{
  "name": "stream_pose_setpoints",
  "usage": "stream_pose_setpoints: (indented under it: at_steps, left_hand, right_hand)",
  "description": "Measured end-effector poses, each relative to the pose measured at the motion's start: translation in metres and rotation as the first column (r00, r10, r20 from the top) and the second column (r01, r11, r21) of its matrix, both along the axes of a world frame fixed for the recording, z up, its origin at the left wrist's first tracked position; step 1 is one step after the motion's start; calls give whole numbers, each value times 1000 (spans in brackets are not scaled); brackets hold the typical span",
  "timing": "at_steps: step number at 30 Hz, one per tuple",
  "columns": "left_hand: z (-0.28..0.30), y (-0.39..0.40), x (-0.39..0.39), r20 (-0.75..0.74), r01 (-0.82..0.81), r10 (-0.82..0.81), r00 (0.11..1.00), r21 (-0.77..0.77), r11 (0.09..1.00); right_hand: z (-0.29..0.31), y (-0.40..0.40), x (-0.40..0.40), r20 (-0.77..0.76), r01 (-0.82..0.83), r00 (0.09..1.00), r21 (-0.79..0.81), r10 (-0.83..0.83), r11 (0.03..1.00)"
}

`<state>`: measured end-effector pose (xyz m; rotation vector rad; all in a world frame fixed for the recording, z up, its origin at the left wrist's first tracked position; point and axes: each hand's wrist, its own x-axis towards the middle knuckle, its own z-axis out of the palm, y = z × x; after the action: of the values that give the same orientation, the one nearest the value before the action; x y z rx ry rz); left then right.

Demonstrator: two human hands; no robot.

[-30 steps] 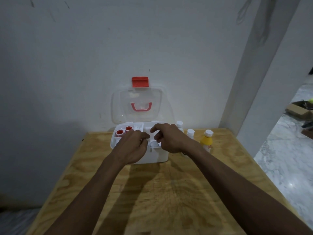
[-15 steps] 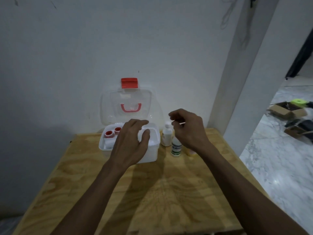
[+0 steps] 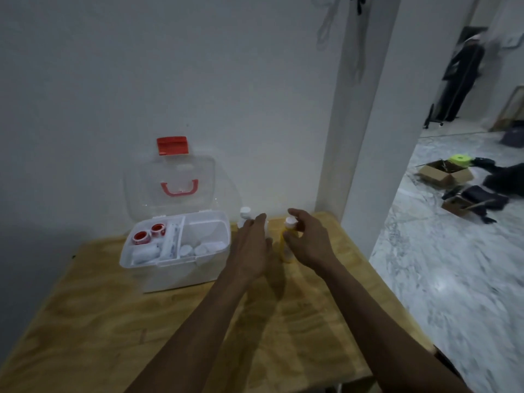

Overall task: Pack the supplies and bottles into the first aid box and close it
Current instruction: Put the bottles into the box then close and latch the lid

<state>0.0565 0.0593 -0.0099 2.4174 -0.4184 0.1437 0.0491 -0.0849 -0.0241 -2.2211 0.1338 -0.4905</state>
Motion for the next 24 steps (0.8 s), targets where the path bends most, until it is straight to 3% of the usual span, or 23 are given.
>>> stream_pose_setpoints:
  at_steps: [8, 19, 24]
  left_hand:
    - [-13, -1, 5, 112, -33, 50, 992, -156, 987]
    - [-9, 6, -4, 114, -26, 48, 992, -192, 981]
    - [15, 25, -33, 200, 5, 45, 979, -245, 970]
  right_hand:
    - [-11, 0, 2, 110, 3, 994, 52, -9, 999]
    - [-4, -7, -16, 107, 22, 994, 75, -30, 997]
    - [27, -3, -36, 174, 1, 985, 79, -15, 997]
